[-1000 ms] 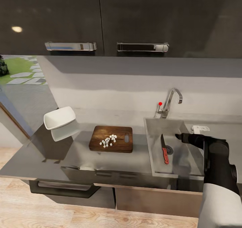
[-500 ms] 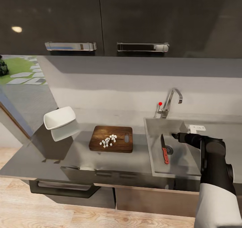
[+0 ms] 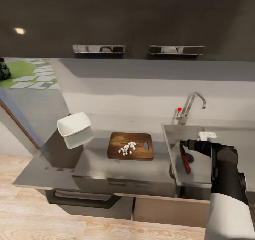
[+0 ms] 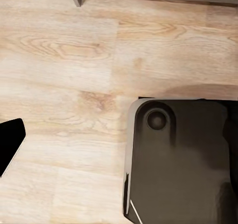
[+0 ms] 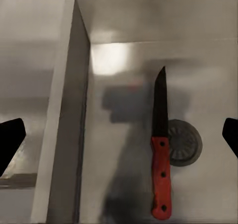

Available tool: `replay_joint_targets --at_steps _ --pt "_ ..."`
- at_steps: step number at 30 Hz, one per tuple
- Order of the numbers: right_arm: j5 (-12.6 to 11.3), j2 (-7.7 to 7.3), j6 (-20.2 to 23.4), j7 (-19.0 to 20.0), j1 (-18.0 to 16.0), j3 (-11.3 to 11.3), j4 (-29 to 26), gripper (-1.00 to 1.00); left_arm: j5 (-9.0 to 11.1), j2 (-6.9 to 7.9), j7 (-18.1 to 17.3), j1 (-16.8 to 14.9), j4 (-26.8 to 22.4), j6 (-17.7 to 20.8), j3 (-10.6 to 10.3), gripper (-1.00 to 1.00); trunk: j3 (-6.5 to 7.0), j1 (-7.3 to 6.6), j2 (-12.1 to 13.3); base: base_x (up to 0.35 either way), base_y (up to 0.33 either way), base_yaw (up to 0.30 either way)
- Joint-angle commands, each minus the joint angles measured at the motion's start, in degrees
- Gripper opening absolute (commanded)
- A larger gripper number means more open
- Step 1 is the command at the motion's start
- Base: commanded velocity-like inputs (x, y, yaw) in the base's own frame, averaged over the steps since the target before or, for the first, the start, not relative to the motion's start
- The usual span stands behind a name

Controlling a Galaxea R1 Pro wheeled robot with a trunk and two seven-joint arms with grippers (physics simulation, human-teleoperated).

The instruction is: In the kitchen, take the Vidalia onion out of the sink, dice it on the chopping board with the paring knife, put the diced onion into the bowl on the countertop, then place both the paring knife and the chopping board into the sink.

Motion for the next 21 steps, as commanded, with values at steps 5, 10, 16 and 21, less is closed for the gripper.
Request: replay_joint_targets --at_steps 5,10,16,21 --pt "0.6 0.07 0.1 0.6 -0.1 -0.1 -0.1 1.0 0.4 0.06 0.2 0.0 -0.1 -0.1 -0.5 1.0 -0.1 0.04 -0.1 0.0 0.3 0.0" --pt "0.6 0.0 0.1 0.6 -0.1 -0.1 -0.1 1.0 0.4 0.04 0.2 0.0 -0.1 -0.1 -0.5 1.0 -0.1 0.04 -0.1 0.0 0.182 0.0" --pt "0.6 -0.09 0.1 0.6 -0.1 -0.2 -0.1 1.0 0.4 0.05 0.2 0.0 -0.2 -0.2 -0.5 1.0 -0.1 0.04 -0.1 0.0 0.027 0.0" --pt "0.6 -0.05 0.1 0.6 -0.1 -0.2 -0.1 1.0 0.4 0.05 0.2 0.0 -0.5 -2.0 -0.6 1.0 -0.1 0.04 -0.1 0.0 0.002 0.0"
